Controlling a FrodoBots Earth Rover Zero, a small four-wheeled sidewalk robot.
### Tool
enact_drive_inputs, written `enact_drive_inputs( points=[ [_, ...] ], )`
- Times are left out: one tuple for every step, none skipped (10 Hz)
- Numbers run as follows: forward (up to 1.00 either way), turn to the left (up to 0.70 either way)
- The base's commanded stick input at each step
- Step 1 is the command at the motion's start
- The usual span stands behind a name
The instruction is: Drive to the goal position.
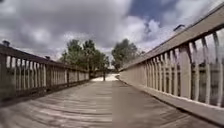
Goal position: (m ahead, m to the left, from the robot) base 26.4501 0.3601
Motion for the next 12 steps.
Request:
enact_drive_inputs(
  points=[
    [0.69,0.01],
    [0.69,0.01],
    [0.69,0.01],
    [0.69,0.01],
    [0.69,0.01],
    [0.69,0.01],
    [0.69,0.01],
    [0.69,0.01],
    [0.69,0.01],
    [0.69,0.01],
    [0.69,0.01],
    [0.69,0.01]
  ],
)
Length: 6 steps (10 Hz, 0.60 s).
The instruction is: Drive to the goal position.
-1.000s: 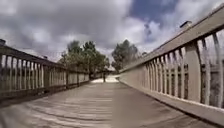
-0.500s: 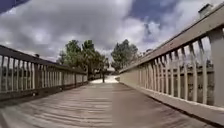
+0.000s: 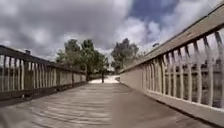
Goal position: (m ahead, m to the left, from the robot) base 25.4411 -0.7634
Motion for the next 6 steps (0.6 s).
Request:
enact_drive_inputs(
  points=[
    [0.69,0.01],
    [0.69,0.01],
    [0.69,0.01],
    [0.69,0.01],
    [0.69,0.01],
    [0.69,0.01]
  ],
)
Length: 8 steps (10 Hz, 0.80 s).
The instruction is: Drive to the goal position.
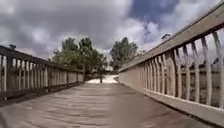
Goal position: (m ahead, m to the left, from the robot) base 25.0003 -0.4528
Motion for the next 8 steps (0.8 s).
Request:
enact_drive_inputs(
  points=[
    [0.69,0.01],
    [0.69,0.05],
    [0.69,0.11],
    [0.69,0.14],
    [0.69,0.12],
    [0.69,0.01],
    [0.69,0.01],
    [0.69,0.01]
  ],
)
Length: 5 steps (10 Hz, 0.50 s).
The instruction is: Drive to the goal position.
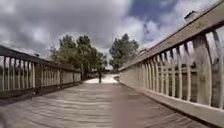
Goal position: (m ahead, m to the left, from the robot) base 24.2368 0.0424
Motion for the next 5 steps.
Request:
enact_drive_inputs(
  points=[
    [0.69,0.01],
    [0.69,0.01],
    [0.69,0.01],
    [0.69,0.01],
    [0.69,0.01]
  ],
)
